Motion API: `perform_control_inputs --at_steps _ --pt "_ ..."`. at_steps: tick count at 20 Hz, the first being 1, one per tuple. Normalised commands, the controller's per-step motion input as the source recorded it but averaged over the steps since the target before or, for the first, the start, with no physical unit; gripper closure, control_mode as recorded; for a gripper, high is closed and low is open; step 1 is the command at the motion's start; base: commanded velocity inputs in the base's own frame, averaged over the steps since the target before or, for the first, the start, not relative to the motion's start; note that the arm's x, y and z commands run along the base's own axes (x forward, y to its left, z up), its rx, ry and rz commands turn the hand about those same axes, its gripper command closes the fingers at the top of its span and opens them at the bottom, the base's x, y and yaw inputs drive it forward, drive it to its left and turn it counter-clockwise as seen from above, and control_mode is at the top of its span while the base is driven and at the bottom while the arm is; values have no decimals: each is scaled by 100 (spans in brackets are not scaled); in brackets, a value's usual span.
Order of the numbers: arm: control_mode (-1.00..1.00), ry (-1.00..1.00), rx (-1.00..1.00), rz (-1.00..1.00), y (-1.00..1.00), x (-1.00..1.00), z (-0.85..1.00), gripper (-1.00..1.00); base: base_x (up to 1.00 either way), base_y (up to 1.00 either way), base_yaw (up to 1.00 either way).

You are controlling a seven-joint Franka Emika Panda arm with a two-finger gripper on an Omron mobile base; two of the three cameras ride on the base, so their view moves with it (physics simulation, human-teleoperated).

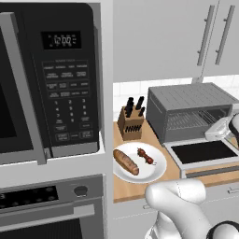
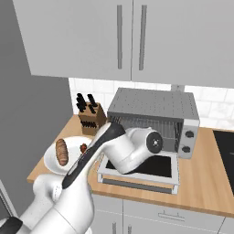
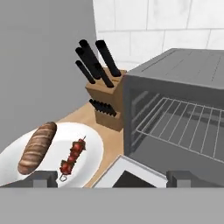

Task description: Pick up the kebab skewer and baguette bread, and place them inside the toaster oven. Close the toaster oven door and start by setting the timer.

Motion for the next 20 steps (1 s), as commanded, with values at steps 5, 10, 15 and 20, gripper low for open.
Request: perform_control_inputs --at_steps 5,10,15,20 --pt "-100 -16 15 4 -15 57 -8 -100 0 0 0" --pt "-100 -20 15 1 -8 45 -27 -100 0 0 0" --pt "-100 -9 11 0 -30 43 -17 -100 0 0 0" --pt "-100 -2 6 0 -12 58 -5 -100 0 0 0"
